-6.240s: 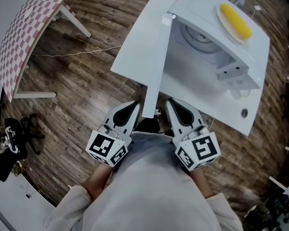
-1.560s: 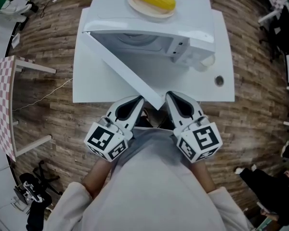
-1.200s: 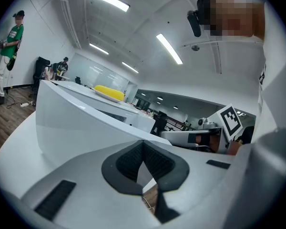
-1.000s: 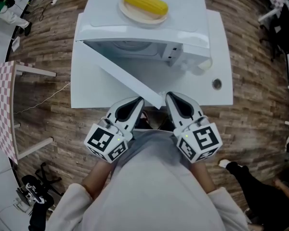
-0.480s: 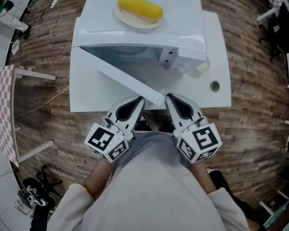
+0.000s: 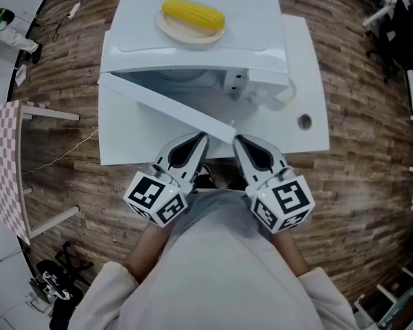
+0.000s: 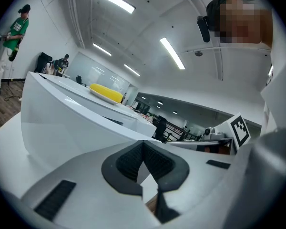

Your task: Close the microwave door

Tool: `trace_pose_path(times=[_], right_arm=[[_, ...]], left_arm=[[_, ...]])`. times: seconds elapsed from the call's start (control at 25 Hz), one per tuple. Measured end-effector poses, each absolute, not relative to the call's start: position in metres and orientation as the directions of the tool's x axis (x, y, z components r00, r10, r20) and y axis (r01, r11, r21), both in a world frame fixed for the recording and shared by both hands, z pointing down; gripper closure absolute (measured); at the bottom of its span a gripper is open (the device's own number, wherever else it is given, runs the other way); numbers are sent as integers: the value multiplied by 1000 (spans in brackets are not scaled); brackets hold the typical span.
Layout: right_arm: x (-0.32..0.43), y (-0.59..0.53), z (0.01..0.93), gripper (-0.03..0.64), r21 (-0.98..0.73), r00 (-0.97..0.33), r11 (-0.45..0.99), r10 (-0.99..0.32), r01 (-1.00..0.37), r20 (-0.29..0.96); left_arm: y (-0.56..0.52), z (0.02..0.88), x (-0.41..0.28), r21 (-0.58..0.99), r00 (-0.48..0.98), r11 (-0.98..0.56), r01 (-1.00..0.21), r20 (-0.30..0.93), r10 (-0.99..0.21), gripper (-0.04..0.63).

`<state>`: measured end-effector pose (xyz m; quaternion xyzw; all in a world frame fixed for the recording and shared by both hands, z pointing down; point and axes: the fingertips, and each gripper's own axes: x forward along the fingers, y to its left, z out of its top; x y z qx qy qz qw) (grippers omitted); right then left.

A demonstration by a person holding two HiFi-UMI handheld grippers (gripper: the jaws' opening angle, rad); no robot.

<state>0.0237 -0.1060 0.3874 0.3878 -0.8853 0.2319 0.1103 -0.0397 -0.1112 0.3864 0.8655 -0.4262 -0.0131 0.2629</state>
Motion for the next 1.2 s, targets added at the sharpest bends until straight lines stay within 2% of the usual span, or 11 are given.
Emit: trace_pose_path(times=[0.44, 1.08, 1.2], right_arm=[[29, -104, 383, 594, -315, -668, 589, -648, -744, 366], [40, -96, 376, 594, -292, -652, 584, -669, -758, 357], [46, -94, 375, 594, -288, -642, 574, -676, -766, 360]], left_arm=[[-118, 386, -27, 417, 655, -542, -730, 198, -730, 575], [-124, 390, -14, 430, 665, -547, -718, 192, -722, 575], [-126, 389, -11, 391, 658, -557, -733, 201, -726, 575]])
